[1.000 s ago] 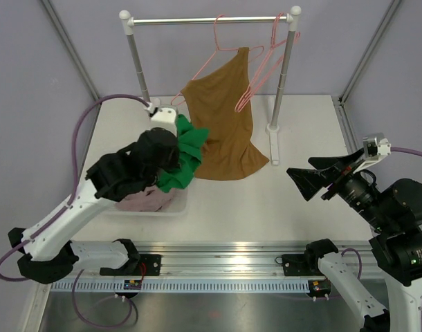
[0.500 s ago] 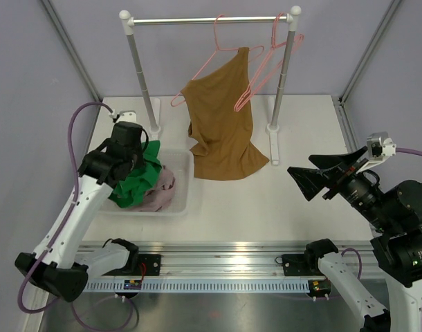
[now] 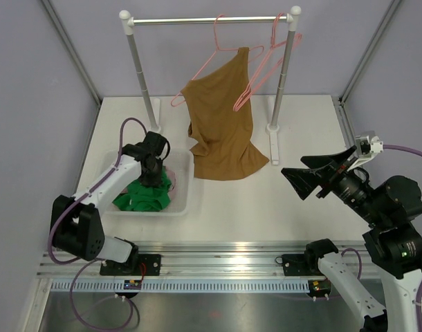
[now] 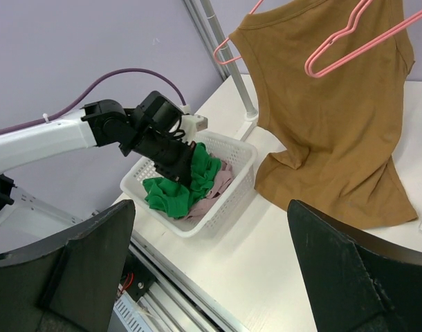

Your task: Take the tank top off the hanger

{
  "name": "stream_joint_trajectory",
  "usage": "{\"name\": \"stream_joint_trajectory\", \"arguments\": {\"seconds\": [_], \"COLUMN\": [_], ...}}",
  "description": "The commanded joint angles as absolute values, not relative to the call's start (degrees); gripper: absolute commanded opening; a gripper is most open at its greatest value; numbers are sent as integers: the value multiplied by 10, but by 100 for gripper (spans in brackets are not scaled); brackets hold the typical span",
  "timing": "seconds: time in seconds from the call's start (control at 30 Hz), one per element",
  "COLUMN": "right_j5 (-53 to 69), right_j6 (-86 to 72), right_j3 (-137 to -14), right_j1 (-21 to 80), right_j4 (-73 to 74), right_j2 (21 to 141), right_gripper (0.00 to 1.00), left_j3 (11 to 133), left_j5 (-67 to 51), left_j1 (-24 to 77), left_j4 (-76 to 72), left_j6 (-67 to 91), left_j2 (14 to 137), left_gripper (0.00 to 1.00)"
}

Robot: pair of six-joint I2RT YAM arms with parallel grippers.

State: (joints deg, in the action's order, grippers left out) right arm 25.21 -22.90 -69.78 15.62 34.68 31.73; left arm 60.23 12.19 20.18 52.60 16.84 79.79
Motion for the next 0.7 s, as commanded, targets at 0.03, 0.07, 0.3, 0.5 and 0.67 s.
{"name": "stream_joint_trajectory", "arguments": {"seconds": [0.03, 0.07, 0.3, 0.5, 0.67], "right_j5": [270, 271, 245, 249, 222], "right_j6": [-229, -226, -196, -186, -165], "right_j3": [-693, -692, -717, -736, -765], "right_j1": [156, 155, 156, 156, 156], "right_j4": [320, 321, 360, 380, 420], "right_j2": [314, 314, 332, 338, 344], "right_gripper": [100, 99, 100, 100, 99], "left_j3": [600, 599, 625, 644, 642], "left_j5": [68, 65, 87, 91, 140], "left_j1": [202, 202, 202, 201, 201], "left_j4": [505, 504, 498, 453, 434], "left_j6": [156, 156, 166, 175, 146], "left_j2": [802, 799, 696, 562, 456], "left_gripper": [23, 33, 92, 99, 99]}}
